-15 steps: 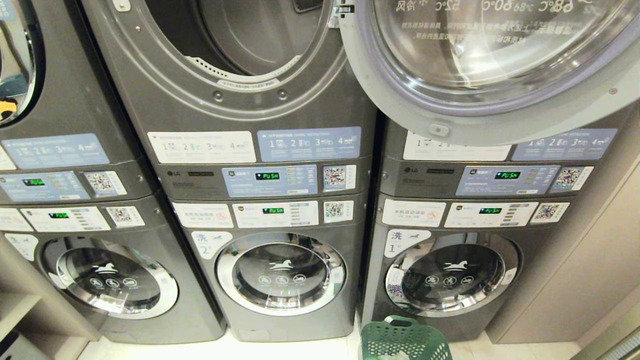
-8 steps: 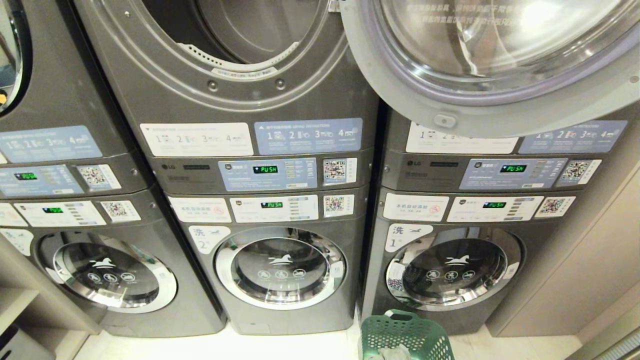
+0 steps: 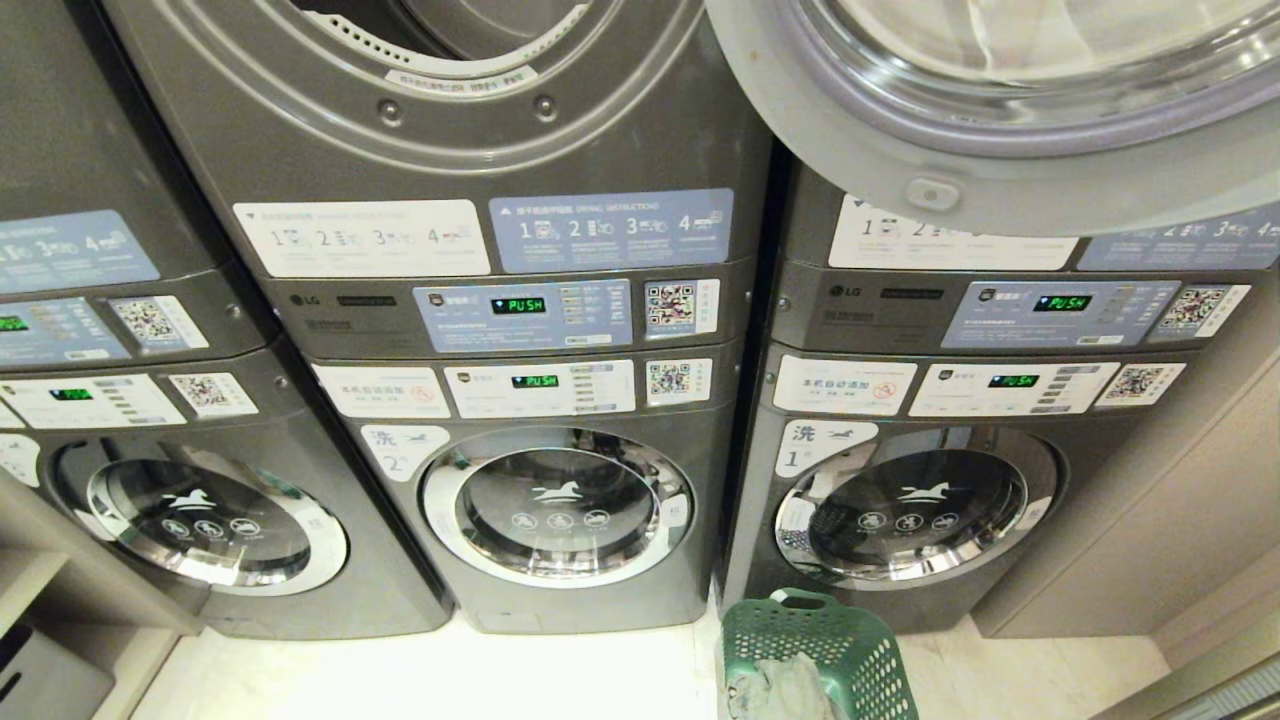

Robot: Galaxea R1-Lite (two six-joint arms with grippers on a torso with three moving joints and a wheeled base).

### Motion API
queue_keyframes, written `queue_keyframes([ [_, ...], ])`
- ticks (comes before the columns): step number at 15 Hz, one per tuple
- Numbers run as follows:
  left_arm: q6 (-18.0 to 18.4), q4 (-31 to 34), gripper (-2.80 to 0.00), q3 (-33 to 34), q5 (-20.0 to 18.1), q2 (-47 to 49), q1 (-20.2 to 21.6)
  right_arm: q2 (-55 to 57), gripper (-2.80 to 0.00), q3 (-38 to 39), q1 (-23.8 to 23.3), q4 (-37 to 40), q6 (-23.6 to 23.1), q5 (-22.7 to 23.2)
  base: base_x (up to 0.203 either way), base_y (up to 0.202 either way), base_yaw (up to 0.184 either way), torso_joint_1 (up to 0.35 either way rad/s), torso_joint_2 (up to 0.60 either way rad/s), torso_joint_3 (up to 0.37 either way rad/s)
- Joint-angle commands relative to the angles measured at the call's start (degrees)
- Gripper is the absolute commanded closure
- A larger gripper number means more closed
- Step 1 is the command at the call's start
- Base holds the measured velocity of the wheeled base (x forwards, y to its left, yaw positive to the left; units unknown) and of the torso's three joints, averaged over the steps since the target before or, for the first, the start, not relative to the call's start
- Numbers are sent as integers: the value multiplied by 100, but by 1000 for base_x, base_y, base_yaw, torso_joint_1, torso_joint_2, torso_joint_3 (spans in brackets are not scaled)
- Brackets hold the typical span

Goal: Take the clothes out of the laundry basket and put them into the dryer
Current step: Take the clothes out of the basket

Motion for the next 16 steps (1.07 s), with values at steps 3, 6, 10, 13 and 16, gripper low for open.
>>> queue_keyframes([
  [3, 3, -3, 0, 0, -5, 1, 1, 6, 0, 0, 0, 0, -1, -1, 0, 0, 0, -65, 133, 43],
  [6, 3, -3, 0, 0, -5, -7, 1, 6, 0, 0, 0, 0, -1, 8, 0, 0, 0, -54, 125, 64],
  [10, 3, -3, 0, 0, -5, 1, 1, 6, 0, 0, 0, 0, -1, -1, 0, 0, 0, -63, 134, 70],
  [13, 3, -3, 0, 0, 3, -7, 1, 6, 0, 0, 0, 0, -1, -1, 0, 0, 0, -59, 136, 75],
  [16, 3, -3, 0, 0, 3, 1, 1, 6, 0, 0, 0, 0, -1, -1, 0, 0, 0, -65, 146, 73],
])
